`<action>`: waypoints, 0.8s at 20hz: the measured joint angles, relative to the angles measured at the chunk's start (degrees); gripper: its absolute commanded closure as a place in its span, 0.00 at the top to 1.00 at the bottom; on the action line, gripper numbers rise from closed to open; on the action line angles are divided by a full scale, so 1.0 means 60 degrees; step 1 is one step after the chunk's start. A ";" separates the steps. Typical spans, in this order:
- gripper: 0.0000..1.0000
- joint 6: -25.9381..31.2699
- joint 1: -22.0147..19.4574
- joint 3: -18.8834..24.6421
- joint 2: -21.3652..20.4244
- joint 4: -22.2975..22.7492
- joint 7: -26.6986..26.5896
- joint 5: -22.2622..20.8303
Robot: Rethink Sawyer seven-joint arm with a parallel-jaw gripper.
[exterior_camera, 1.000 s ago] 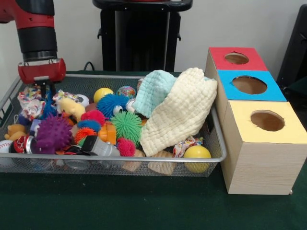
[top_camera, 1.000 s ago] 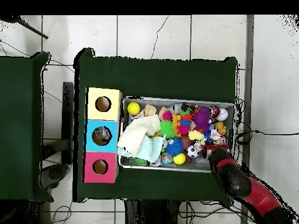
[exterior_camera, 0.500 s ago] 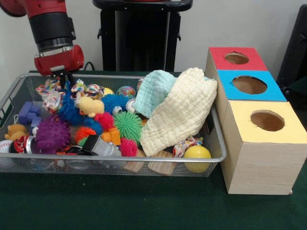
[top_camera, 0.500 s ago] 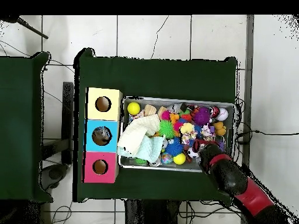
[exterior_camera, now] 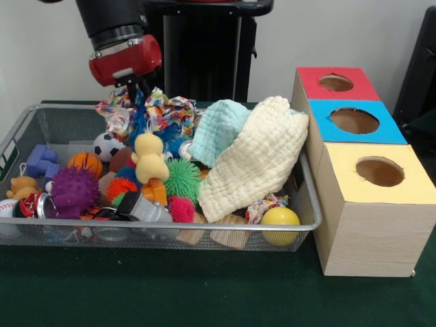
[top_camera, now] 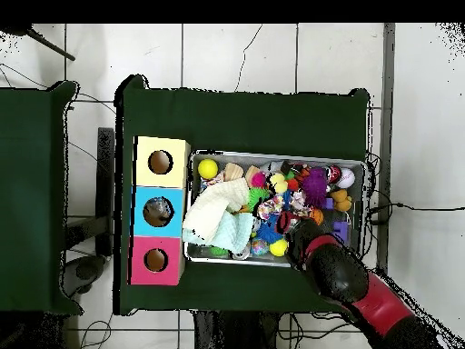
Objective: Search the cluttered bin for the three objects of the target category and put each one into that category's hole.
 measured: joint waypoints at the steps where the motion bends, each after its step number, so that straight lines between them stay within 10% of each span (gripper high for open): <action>1: 0.00 -0.0004 0.0050 0.0033 -0.0097 0.0070 0.0098 0.0094; 16: 0.00 0.0000 0.0391 0.0482 -0.1555 0.0956 0.1360 0.1187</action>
